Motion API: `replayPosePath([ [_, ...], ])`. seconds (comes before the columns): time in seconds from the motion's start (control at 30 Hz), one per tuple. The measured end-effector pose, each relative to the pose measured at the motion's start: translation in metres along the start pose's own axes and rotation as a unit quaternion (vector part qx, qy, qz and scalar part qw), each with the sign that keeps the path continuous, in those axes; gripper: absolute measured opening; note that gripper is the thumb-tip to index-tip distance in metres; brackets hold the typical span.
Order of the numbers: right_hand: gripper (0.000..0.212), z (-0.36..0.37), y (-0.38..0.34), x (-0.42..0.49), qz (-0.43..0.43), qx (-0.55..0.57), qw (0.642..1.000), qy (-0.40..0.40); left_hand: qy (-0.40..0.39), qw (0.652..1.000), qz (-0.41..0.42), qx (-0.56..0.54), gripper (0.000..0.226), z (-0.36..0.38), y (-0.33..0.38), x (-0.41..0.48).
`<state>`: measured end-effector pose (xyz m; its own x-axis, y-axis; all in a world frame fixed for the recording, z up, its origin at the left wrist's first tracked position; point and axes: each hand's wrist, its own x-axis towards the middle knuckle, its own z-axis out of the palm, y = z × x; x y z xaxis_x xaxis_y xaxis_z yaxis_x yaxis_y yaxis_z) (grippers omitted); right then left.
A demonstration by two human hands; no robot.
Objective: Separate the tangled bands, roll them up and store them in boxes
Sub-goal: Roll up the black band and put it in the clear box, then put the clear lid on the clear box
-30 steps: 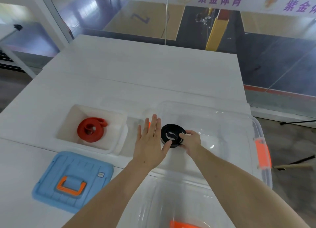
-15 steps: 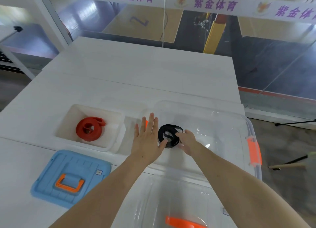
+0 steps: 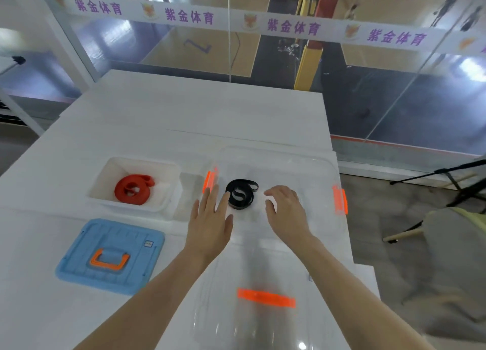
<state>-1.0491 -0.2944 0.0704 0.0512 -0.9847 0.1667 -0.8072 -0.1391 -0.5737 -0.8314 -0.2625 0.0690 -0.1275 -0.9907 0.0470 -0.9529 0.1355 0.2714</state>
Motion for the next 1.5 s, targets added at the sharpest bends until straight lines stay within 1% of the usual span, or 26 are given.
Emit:
replayPosePath([
  [0.1,0.025,-0.017,-0.003,-0.062,-0.035,-0.052,0.996,0.071,0.038,0.999,0.024,0.002,0.056,0.004,0.012,-0.050],
  [0.17,0.026,-0.021,0.000,-0.102,-0.033,-0.067,0.992,0.100,0.029,0.999,0.026,0.001,0.055,0.011,0.015,-0.078],
  [0.23,0.026,-0.017,0.006,-0.142,-0.004,-0.078,0.991,0.108,0.000,1.000,0.024,0.004,0.055,0.022,0.010,-0.104],
  [0.3,0.027,-0.008,0.020,-0.179,0.041,-0.093,0.991,0.086,-0.034,0.999,0.019,0.011,0.056,0.035,0.003,-0.125],
  [0.43,0.032,0.013,0.054,-0.230,0.150,-0.130,0.980,-0.017,-0.130,0.991,-0.019,-0.003,0.064,0.067,-0.008,-0.155],
  [0.57,0.049,0.027,0.088,-0.258,0.253,-0.143,0.952,-0.101,-0.228,0.971,-0.069,0.004,0.077,0.101,-0.025,-0.175],
  [0.63,0.059,0.032,0.105,-0.265,0.293,-0.143,0.938,-0.118,-0.266,0.957,-0.114,-0.027,0.085,0.114,-0.032,-0.176],
  [0.7,0.066,0.037,0.118,-0.271,0.336,-0.118,0.924,-0.136,-0.289,0.942,-0.154,-0.069,0.091,0.126,-0.040,-0.173],
  [0.77,0.068,0.044,0.126,-0.275,0.367,-0.083,0.914,-0.154,-0.286,0.939,-0.168,-0.093,0.092,0.137,-0.046,-0.171],
  [0.8,0.069,0.048,0.129,-0.277,0.369,-0.075,0.914,-0.154,-0.280,0.939,-0.171,-0.103,0.091,0.141,-0.047,-0.170],
  [0.93,0.072,0.053,0.126,-0.284,0.375,-0.040,0.918,-0.122,-0.251,0.936,-0.197,-0.148,0.091,0.140,-0.046,-0.173],
  [1.03,0.077,0.050,0.113,-0.298,0.391,-0.011,0.915,-0.096,-0.226,0.926,-0.226,-0.203,0.091,0.127,-0.041,-0.182],
  [1.27,0.073,0.027,0.070,-0.333,0.394,0.034,0.918,0.019,-0.122,0.915,-0.220,-0.317,0.080,0.091,-0.035,-0.216],
  [1.37,0.069,0.014,0.049,-0.336,0.383,0.036,0.920,0.077,-0.072,0.924,-0.187,-0.326,0.075,0.070,-0.027,-0.221],
  [1.5,0.067,-0.006,0.030,-0.320,0.349,0.042,0.925,0.148,-0.042,0.935,-0.154,-0.316,0.076,0.041,-0.014,-0.218],
])
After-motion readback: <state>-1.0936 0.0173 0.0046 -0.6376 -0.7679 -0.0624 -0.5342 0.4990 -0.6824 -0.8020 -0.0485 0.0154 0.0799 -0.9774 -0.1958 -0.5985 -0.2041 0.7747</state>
